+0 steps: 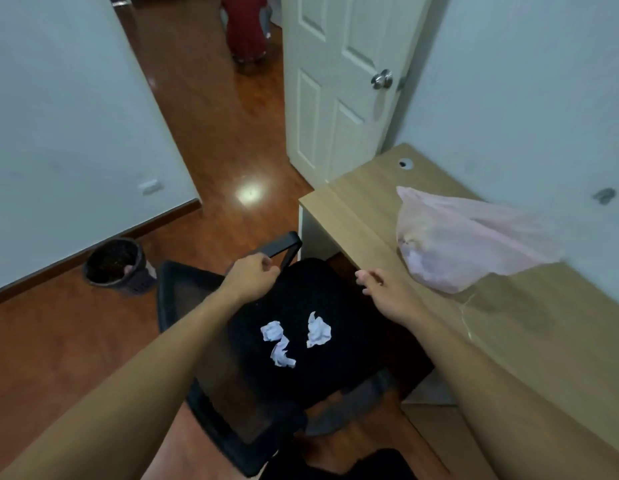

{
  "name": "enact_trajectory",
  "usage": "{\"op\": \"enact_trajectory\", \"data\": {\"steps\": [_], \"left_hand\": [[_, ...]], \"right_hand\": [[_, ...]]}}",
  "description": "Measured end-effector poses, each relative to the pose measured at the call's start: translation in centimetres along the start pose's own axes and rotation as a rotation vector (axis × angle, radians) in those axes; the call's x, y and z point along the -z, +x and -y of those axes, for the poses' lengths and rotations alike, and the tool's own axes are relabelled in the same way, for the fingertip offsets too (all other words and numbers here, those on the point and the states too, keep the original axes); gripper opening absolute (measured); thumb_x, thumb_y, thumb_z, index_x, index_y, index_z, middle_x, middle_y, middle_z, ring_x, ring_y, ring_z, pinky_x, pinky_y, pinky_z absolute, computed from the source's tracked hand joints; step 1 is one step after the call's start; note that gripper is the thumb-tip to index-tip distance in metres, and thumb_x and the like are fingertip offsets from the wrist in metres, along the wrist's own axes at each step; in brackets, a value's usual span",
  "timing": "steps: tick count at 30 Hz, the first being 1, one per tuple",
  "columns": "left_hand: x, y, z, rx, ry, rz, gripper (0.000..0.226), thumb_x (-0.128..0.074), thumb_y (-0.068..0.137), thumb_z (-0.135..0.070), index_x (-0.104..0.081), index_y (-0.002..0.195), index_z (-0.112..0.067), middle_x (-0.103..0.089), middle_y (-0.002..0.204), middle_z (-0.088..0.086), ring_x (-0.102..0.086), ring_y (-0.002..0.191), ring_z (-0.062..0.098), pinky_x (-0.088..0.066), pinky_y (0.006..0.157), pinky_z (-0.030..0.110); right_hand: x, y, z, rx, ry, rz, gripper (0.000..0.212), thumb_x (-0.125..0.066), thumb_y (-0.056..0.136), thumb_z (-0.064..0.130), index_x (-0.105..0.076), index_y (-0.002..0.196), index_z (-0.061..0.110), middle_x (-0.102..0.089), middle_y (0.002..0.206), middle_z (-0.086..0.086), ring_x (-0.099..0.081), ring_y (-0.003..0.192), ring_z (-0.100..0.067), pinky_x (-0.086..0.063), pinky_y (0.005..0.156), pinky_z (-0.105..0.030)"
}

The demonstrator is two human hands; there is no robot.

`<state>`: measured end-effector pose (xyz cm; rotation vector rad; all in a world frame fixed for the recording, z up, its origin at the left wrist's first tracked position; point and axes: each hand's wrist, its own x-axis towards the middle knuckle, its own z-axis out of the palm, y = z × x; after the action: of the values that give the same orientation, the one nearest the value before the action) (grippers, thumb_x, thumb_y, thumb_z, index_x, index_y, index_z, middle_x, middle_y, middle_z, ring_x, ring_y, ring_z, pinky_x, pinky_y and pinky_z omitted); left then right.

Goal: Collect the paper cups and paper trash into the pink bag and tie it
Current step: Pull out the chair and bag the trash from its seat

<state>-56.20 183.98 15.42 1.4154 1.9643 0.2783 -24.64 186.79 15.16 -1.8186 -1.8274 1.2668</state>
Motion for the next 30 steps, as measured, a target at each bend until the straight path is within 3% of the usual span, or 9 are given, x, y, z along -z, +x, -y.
{"op": "enact_trajectory", "data": {"steps": [3,6,10,13,15,18,22,27,30], "left_hand": [[-1.0,2.2,-4.4,-0.01,-0.189,0.115,0.03,-0.053,0.107,-0.045,-0.075,0.109,-0.025,-0.079,0.115,0.004,-0.073,0.099,0.024,-0.051,0.079,0.035],[-2.4,3.6,-9.0,-0.02,-0.313,0.192,0.031,-0.049,0.111,-0.039,-0.075,0.117,-0.023,-0.079,0.114,-0.005,-0.076,0.097,0.015,-0.055,0.076,0.029],[-4.6,5.0,-15.1,-0.011,-0.423,0.199,0.032,-0.046,0.113,-0.033,-0.073,0.12,-0.017,-0.079,0.113,-0.005,-0.076,0.093,0.012,-0.05,0.067,0.021],[-6.7,5.8,-19.2,0.053,-0.507,0.21,0.033,-0.046,0.111,-0.034,-0.074,0.118,-0.017,-0.081,0.109,-0.007,-0.078,0.091,0.014,-0.06,0.085,0.036],[-8.4,6.5,-21.8,0.08,-0.529,0.225,0.032,-0.047,0.108,-0.035,-0.074,0.117,-0.02,-0.081,0.107,-0.009,-0.078,0.091,0.015,-0.059,0.09,0.037],[-10.9,7.7,-25.5,0.094,-0.553,0.237,0.031,-0.049,0.106,-0.035,-0.075,0.115,-0.021,-0.081,0.108,-0.008,-0.077,0.089,0.013,-0.055,0.082,0.032],[-14.7,9.5,-29.9,0.137,-0.661,0.297,0.038,-0.056,0.103,-0.048,-0.073,0.119,-0.019,-0.081,0.111,-0.005,-0.074,0.091,0.016,-0.057,0.091,0.036],[-18.7,11.0,-34.9,0.216,-0.739,0.501,0.082,-0.055,0.089,-0.086,-0.057,0.143,-0.025,-0.072,0.132,-0.001,-0.071,0.117,0.024,-0.059,0.096,0.042],[-20.9,12.1,-36.9,0.293,-0.854,0.481,0.091,-0.057,0.083,-0.09,-0.058,0.144,-0.024,-0.071,0.132,0.001,-0.071,0.118,0.026,-0.06,0.094,0.041]], "right_hand": [[5.4,2.1,0.3,0.005,0.01,-0.099,0.035,-0.054,0.108,0.05,-0.077,0.108,0.024,-0.082,0.109,0.006,-0.079,0.093,-0.013,-0.06,0.102,-0.043],[11.1,3.8,1.1,0.068,-0.027,-0.22,0.03,-0.052,0.113,0.035,-0.078,0.111,0.021,-0.081,0.112,0.008,-0.075,0.101,-0.011,-0.056,0.094,-0.036],[17.4,7.2,0.9,0.121,-0.083,-0.363,0.032,-0.052,0.11,0.036,-0.08,0.118,0.023,-0.078,0.117,0.008,-0.067,0.111,-0.014,-0.047,0.095,-0.034],[21.5,10.8,-0.7,0.151,-0.201,-0.411,0.028,-0.056,0.109,0.032,-0.077,0.123,0.019,-0.075,0.129,-0.004,-0.062,0.13,-0.029,-0.044,0.106,-0.038],[24.1,13.0,-2.5,0.07,-0.389,-0.389,0.034,-0.059,0.108,0.034,-0.07,0.136,0.017,-0.063,0.142,-0.015,-0.049,0.141,-0.039,-0.04,0.115,-0.047],[27.2,15.9,-5.5,-0.171,-0.628,-0.264,0.062,-0.066,0.104,0.05,-0.049,0.157,0.021,-0.045,0.159,-0.019,-0.036,0.15,-0.042,-0.037,0.117,-0.058],[29.2,18.9,-10.5,-0.255,-0.643,-0.127,0.078,-0.073,0.098,0.056,-0.044,0.159,0.017,-0.053,0.159,-0.017,-0.049,0.146,-0.043,-0.042,0.118,-0.056],[28.2,19.2,-12.6,-0.195,-0.371,-0.083,0.056,-0.077,0.097,0.053,-0.064,0.144,0.025,-0.069,0.145,-0.008,-0.065,0.131,-0.033,-0.052,0.111,-0.048],[27.3,19.1,-12.0,-0.065,-0.288,-0.01,0.031,-0.068,0.104,0.044,-0.078,0.122,0.02,-0.079,0.124,-0.003,-0.071,0.115,-0.028,-0.054,0.092,-0.035]]}}
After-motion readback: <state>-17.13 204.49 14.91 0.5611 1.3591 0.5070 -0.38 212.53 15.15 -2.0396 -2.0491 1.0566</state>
